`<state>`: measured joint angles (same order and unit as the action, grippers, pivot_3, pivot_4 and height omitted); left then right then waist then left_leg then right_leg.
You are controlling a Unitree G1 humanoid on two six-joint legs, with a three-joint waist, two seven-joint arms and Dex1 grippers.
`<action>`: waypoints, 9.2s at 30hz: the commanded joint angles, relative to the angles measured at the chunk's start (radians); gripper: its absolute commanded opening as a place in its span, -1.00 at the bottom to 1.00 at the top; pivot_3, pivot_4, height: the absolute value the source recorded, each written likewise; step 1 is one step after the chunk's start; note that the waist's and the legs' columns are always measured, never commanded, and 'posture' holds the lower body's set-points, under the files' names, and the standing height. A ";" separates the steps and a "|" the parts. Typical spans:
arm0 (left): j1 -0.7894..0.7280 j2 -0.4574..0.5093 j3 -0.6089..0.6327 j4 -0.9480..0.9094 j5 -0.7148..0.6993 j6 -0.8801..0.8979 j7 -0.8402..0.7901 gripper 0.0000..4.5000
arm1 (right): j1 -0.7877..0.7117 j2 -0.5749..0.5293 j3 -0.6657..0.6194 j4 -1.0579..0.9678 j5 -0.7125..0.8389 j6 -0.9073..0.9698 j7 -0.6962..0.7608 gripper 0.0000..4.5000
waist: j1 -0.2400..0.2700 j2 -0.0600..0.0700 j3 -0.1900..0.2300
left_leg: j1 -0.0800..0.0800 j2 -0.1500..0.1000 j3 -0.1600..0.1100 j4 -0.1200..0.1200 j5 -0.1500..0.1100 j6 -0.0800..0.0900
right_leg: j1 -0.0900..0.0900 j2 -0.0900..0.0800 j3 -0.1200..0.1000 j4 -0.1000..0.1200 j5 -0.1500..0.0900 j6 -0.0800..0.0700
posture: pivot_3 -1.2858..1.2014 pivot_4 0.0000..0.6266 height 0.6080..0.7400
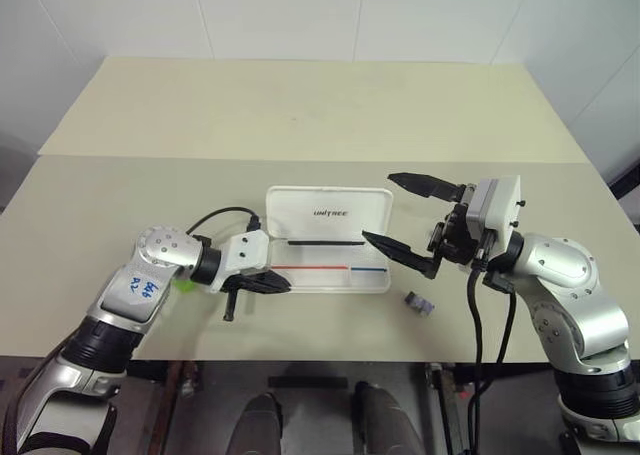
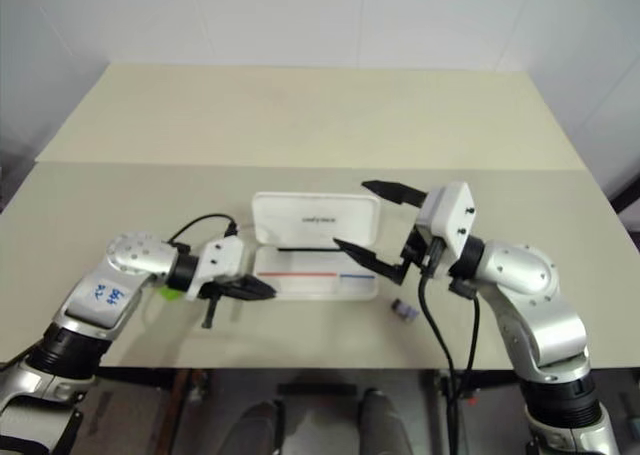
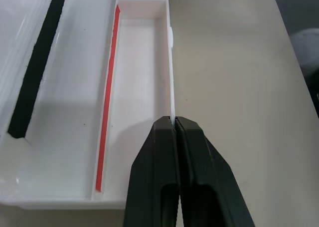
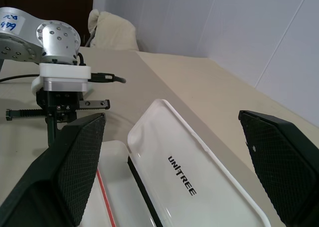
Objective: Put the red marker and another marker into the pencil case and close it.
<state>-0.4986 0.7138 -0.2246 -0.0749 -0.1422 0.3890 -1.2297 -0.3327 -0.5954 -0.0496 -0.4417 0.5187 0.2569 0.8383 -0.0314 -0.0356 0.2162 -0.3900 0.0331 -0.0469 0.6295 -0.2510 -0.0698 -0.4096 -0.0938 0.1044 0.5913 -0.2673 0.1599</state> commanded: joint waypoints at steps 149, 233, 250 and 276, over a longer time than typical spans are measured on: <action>0.425 0.041 0.593 -0.111 -0.427 -0.060 0.218 1.00 | -0.244 -0.053 0.016 0.178 0.026 0.170 0.420 0.99 | -0.035 0.002 0.002 | 0.001 0.001 -0.001 -0.001 -0.001 -0.002 | -0.003 0.000 -0.001 0.008 0.002 0.009 | 0.03 -0.52 1.00; 0.470 -0.455 0.656 -0.576 -0.198 0.052 0.999 -0.74 | -0.206 -0.197 -0.096 0.365 -0.004 0.077 0.354 1.00 | -0.021 -0.002 0.000 | 0.000 -0.001 0.001 0.002 0.000 -0.001 | 0.002 -0.001 0.001 -0.005 -0.001 -0.003 | 0.03 -0.52 1.00; 0.329 0.054 0.617 -0.426 -0.861 0.301 0.325 -0.74 | -0.136 -0.201 -0.140 0.351 -0.009 0.057 0.284 1.00 | -0.025 -0.002 0.001 | 0.000 0.000 0.001 -0.001 -0.001 -0.001 | 0.000 0.000 0.001 -0.003 -0.001 -0.004 | 0.03 -0.52 1.00; -0.173 0.211 0.084 0.122 -0.636 0.535 -0.252 -0.74 | 0.105 -0.243 -0.303 0.125 0.050 0.146 0.160 1.00 | -0.018 -0.001 0.001 | -0.001 -0.001 0.001 -0.001 -0.001 -0.001 | -0.002 0.000 0.001 -0.001 -0.002 -0.003 | 0.03 -0.52 1.00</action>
<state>-0.6499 0.9324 -0.1294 0.0337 -0.8069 0.9427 -1.4606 -0.2298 -0.8244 -0.3065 -0.2719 0.5458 0.3998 1.0126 -0.0494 -0.0367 0.2174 -0.3910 0.0326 -0.0459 0.6291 -0.2518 -0.0704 -0.4112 -0.0942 0.1052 0.5901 -0.2696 0.1566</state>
